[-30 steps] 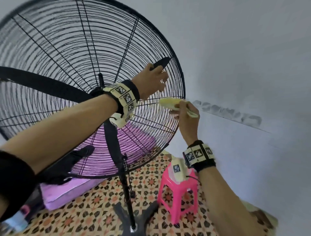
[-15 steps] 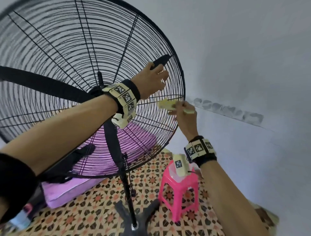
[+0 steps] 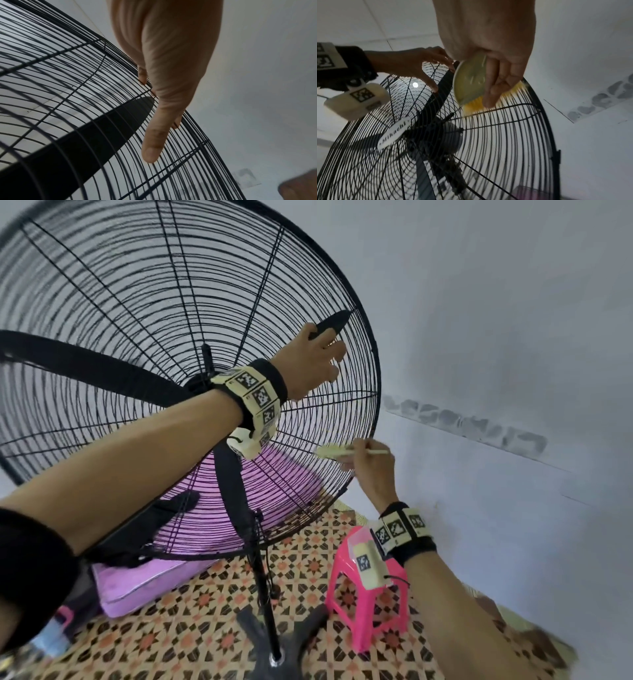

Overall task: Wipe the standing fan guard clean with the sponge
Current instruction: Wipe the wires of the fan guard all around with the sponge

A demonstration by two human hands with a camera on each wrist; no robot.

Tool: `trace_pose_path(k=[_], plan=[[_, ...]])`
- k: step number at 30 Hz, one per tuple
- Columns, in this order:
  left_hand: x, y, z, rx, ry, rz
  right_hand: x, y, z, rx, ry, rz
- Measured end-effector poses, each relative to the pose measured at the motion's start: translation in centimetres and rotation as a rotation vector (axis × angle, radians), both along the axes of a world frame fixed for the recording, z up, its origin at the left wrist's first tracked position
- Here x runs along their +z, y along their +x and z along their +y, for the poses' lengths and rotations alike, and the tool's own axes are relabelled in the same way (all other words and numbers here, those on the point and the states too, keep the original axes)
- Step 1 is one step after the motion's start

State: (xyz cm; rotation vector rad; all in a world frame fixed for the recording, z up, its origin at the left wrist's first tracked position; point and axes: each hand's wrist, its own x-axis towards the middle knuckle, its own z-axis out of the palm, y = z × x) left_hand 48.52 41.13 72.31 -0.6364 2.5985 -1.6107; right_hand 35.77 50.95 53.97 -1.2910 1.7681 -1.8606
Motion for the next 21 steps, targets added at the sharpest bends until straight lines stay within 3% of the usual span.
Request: trace_pose_path(k=[3, 7, 9, 13, 18, 21], plan=[[0.1, -0.2, 0.1, -0.006, 0.007, -0.011, 1.3, -0.7, 0.1, -0.014, 0.007, 0.081], [0.2, -0.3, 0.3, -0.013, 0.011, -0.021, 4.9, -1.5, -0.9, -0.049, -0.236, -0.032], [0.1, -0.1, 0.1, -0.01, 0.005, -0.026, 3.2, -0.9, -0.9, -0.038, -0.241, -0.032], [0.5, 0.1, 0.0, -0.001, 0.005, -0.03, -0.4, -0.2, 0.5, 0.043, -0.041, -0.044], [0.2, -0.6, 0.4, -0.006, -0.009, -0.03, 5.0, -2.5, -0.1, -0.015, -0.3, -0.05], [0.0, -0.6, 0.4, 0.021, -0.013, -0.019, 3.4, -2.6, -0.3, 0.006, -0.206, -0.077]])
